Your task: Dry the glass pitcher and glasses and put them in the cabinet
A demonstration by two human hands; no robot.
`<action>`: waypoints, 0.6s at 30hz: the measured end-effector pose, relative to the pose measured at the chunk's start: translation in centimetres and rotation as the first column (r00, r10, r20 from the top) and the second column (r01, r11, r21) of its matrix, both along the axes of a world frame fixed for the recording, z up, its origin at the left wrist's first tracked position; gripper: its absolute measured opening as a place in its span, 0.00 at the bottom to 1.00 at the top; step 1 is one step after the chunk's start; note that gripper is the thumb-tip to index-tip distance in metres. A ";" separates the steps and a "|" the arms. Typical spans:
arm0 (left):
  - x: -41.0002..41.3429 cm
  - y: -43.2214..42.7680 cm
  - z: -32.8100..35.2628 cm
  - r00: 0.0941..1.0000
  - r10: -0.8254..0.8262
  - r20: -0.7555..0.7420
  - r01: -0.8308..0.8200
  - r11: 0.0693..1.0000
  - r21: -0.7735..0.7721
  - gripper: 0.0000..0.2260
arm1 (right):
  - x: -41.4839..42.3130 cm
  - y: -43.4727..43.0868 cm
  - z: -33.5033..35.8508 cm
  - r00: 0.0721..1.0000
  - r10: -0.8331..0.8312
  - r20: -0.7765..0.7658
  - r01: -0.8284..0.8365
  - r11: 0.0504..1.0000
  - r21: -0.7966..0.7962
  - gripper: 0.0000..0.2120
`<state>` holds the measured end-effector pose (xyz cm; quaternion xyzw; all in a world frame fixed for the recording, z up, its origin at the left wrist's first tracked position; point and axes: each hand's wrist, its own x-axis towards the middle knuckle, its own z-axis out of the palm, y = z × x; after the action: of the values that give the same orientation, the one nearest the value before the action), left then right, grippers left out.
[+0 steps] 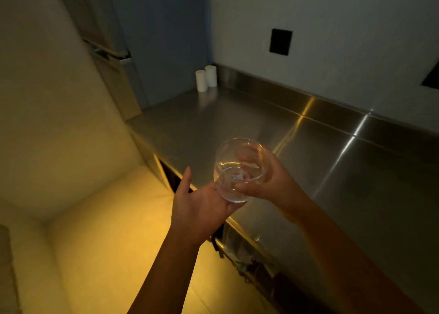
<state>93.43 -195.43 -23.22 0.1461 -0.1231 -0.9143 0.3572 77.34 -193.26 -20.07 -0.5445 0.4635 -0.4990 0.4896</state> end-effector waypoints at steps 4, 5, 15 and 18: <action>7.5 0.0 0.0 0.995 0.096 0.012 -0.097 0.995 0.033 0.39 | 7.6 -1.4 -0.5 1.000 0.029 -0.009 -0.029 1.000 -0.009 0.35; 9.3 0.0 0.1 0.992 0.125 0.012 -0.125 0.991 0.043 0.38 | 9.4 -1.8 -0.6 0.999 0.042 -0.002 -0.042 0.999 -0.012 0.33; 23.2 -1.3 -1.3 0.934 0.355 0.040 -0.357 0.931 0.083 0.39 | 23.4 -6.6 -1.8 0.963 0.267 -0.046 -0.266 0.964 0.027 0.31; 25.7 -3.1 -1.8 0.916 0.398 0.044 -0.401 0.912 0.093 0.39 | 26.1 -9.0 -2.0 0.951 0.304 -0.057 -0.303 0.953 0.030 0.30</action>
<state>119.15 -198.51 -25.03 0.1970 -0.0489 -0.8252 0.5271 103.46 -202.23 -22.12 -0.6192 0.3943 -0.3961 0.5516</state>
